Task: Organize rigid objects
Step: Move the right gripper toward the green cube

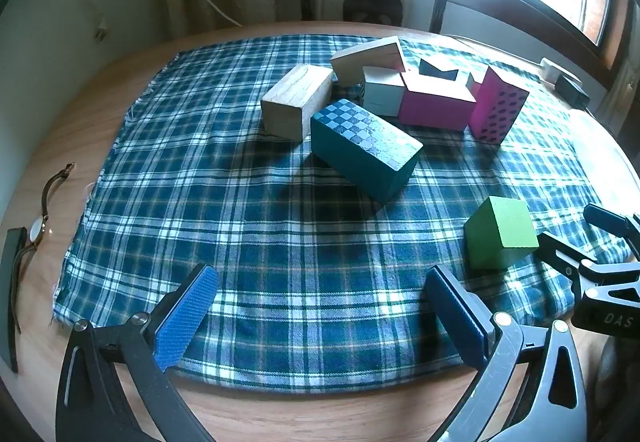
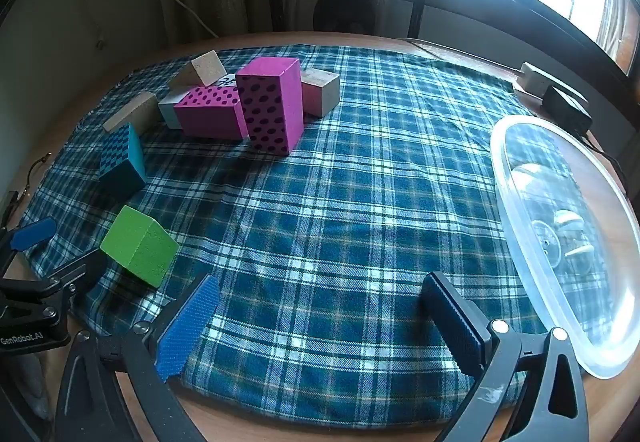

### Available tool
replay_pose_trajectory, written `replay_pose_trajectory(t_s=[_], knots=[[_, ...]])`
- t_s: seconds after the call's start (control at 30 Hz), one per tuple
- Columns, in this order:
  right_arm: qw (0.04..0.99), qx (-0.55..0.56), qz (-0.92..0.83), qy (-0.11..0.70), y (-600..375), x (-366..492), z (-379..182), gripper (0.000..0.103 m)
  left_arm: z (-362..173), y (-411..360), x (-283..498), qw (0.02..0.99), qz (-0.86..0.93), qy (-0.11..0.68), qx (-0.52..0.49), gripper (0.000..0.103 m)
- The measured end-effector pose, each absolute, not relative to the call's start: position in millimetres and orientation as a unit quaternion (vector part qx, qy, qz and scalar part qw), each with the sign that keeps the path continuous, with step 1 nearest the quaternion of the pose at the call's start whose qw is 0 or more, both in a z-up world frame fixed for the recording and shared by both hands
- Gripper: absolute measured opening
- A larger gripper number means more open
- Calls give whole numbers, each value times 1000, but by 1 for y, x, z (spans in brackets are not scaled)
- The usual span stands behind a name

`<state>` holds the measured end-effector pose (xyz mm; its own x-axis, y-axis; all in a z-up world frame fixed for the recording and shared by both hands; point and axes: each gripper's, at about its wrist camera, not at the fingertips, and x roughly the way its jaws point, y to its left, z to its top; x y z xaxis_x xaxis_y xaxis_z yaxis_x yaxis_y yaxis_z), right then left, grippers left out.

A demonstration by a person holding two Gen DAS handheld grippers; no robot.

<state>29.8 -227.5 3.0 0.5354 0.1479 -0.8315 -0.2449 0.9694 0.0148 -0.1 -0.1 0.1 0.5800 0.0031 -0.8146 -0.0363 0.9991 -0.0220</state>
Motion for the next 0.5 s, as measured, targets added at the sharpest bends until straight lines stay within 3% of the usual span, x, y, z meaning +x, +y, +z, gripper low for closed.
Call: replay_pose_trajectory(t_s=[0.5], knots=[[890, -2, 174, 421, -233, 17, 23, 100, 4, 6, -4, 900, 17, 431, -63, 103]])
